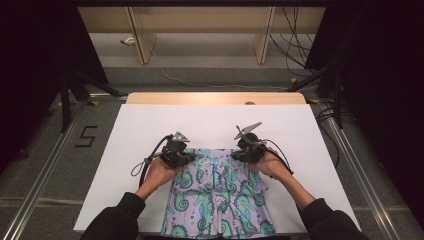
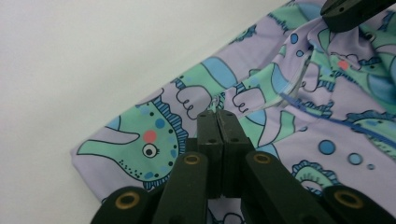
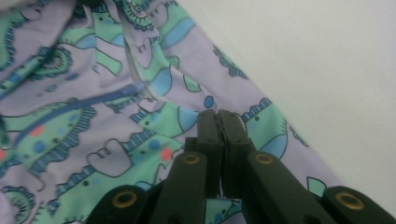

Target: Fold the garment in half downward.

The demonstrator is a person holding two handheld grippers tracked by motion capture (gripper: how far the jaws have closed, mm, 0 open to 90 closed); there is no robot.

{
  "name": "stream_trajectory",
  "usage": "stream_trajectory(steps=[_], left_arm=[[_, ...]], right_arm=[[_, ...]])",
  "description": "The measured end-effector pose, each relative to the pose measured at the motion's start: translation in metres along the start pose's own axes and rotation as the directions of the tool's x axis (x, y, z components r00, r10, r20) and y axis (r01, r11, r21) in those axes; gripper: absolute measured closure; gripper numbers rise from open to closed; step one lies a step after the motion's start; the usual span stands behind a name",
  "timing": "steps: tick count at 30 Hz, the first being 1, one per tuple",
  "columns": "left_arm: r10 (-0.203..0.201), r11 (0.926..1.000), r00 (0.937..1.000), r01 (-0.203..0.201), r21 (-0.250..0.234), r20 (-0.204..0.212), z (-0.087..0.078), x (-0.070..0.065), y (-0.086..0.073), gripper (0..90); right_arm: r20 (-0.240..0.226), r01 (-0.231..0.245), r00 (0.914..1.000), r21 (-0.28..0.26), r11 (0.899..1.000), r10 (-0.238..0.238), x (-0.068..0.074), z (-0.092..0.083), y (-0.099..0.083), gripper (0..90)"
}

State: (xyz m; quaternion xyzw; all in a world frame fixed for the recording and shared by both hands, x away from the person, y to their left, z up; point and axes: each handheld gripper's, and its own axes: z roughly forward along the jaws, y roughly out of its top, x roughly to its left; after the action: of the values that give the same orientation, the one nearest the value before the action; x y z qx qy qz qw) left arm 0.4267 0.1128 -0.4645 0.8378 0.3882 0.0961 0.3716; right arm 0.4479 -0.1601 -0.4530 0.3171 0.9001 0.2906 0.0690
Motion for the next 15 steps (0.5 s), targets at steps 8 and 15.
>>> stream_trajectory(steps=[8, 15], left_arm=[[0.014, 0.9947, 0.9990, -0.010, -0.102, 0.042, -0.036, -0.012, 0.001, 89.0], [0.065, 0.9838, 0.9949, -0.051, -0.172, 0.077, -0.060, -0.036, -0.004, 89.0]], right_arm=[[-0.016, 0.020, 0.9996, -0.122, 0.992, -0.022, 0.013, -0.040, -0.001, 89.4], [-0.019, 0.054, 0.9980, -0.204, 0.977, -0.060, 0.035, -0.072, -0.007, 89.5]])
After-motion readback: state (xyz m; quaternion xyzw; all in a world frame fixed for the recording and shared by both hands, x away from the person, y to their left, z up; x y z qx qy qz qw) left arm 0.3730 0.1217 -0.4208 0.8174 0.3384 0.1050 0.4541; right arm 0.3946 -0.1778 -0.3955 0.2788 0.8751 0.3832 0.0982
